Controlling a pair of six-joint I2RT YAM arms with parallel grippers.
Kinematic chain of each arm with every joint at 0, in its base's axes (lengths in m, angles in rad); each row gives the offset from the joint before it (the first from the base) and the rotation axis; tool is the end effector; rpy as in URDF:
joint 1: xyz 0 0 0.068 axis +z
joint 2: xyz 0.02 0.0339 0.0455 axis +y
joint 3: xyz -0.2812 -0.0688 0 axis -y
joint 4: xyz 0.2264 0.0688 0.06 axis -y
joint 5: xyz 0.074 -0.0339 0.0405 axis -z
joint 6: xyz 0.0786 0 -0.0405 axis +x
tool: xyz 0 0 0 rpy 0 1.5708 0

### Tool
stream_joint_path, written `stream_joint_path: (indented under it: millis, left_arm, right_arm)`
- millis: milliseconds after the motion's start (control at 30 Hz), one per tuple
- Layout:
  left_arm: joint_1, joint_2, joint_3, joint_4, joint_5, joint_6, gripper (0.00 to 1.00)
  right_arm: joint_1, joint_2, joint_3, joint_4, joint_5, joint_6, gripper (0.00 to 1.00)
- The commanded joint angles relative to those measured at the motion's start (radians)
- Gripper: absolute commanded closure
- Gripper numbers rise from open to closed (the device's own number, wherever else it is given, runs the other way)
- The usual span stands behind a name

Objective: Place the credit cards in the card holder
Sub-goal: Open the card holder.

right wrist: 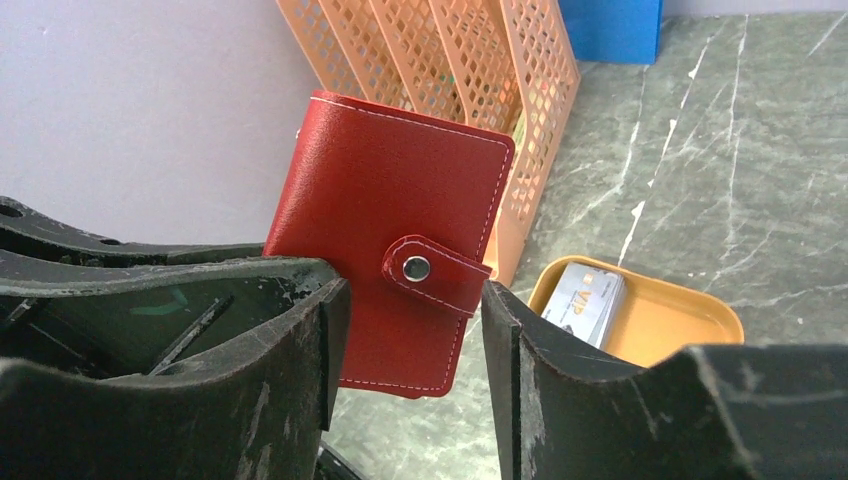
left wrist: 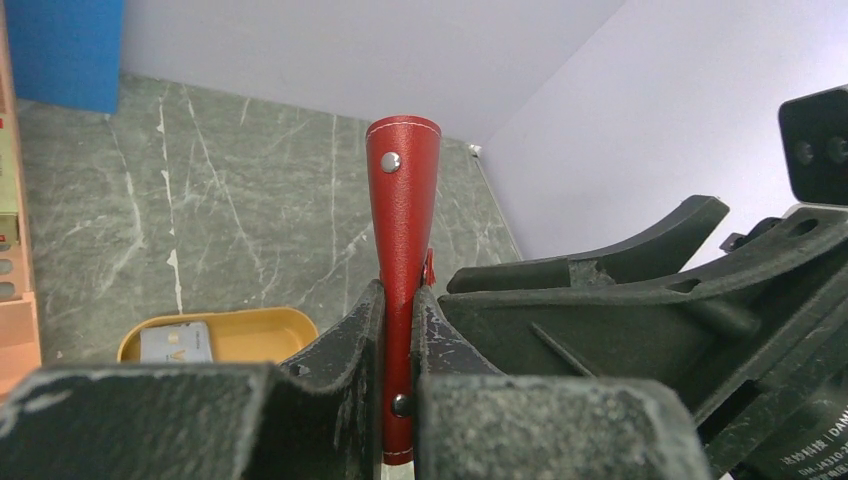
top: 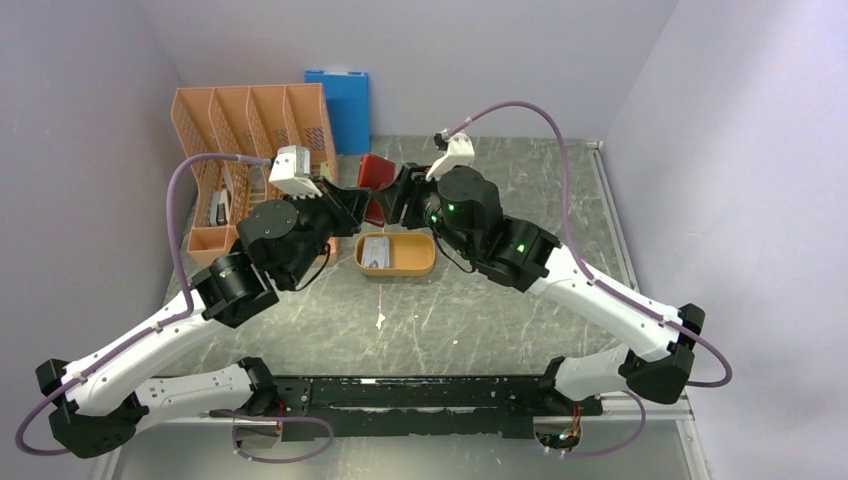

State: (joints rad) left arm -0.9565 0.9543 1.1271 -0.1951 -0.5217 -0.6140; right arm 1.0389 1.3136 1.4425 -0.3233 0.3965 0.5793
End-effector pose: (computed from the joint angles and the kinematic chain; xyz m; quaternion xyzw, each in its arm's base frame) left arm 0.1543 -0.1509 0.4378 -0.0600 0.7114 -0.3472 0.6081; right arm 0.1829 0.2509 0.4458 -0.0507 0.7659 0.3456 0.5398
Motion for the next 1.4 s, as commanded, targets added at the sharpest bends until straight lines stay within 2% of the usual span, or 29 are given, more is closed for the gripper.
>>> stream_joint_path:
  millis: [0, 600, 1033, 1367]
  left_arm:
    - [-0.006, -0.010, 0.023, 0.001, -0.023, 0.005, 0.95]
    - [-0.005, -0.033, 0.015, 0.001, -0.031, 0.014, 0.95]
    - [-0.006, -0.045, 0.004, -0.009, -0.042, 0.013, 0.95]
    - [-0.005, -0.040, 0.003, -0.005, -0.025, 0.011, 0.95]
  right_arm:
    - [0.004, 0.016, 0.050, -0.005, 0.018, -0.029, 0.46]
    - [0.004, 0.095, 0.114, -0.076, 0.042, -0.063, 0.59]
    - [0.003, 0.094, 0.098, -0.098, 0.086, -0.070, 0.78]
    - [0.004, 0.085, 0.088, -0.098, 0.079, -0.074, 0.88]
